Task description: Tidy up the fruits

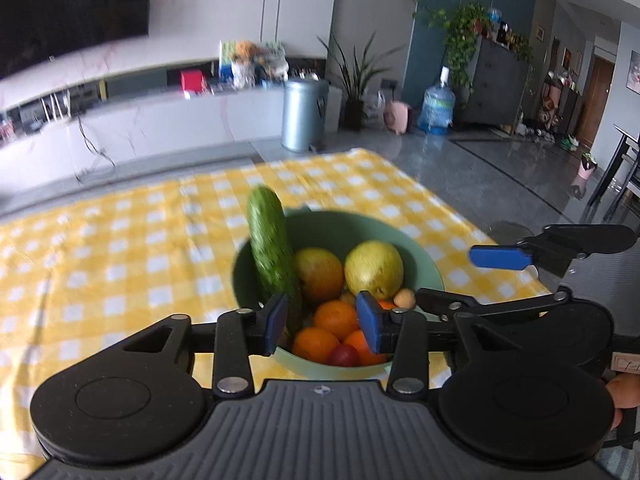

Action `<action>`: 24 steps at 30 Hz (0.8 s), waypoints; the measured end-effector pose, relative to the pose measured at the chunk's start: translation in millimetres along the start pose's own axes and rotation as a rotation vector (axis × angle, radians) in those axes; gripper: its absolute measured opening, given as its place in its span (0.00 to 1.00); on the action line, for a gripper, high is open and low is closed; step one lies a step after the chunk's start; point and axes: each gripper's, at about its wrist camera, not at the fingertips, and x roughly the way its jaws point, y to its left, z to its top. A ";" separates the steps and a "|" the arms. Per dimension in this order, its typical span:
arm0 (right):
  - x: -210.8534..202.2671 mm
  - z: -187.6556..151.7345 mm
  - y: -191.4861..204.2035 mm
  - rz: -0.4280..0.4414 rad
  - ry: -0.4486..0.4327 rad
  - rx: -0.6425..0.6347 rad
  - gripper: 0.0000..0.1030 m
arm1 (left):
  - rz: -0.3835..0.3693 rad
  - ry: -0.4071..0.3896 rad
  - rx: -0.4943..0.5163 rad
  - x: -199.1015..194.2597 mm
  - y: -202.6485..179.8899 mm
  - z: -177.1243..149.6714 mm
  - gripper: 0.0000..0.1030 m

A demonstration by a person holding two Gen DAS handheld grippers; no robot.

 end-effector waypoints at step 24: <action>-145.3 -20.2 33.9 -0.075 -0.452 0.219 0.96 | 0.341 -0.300 0.144 -106.1 -6.3 -25.1 0.91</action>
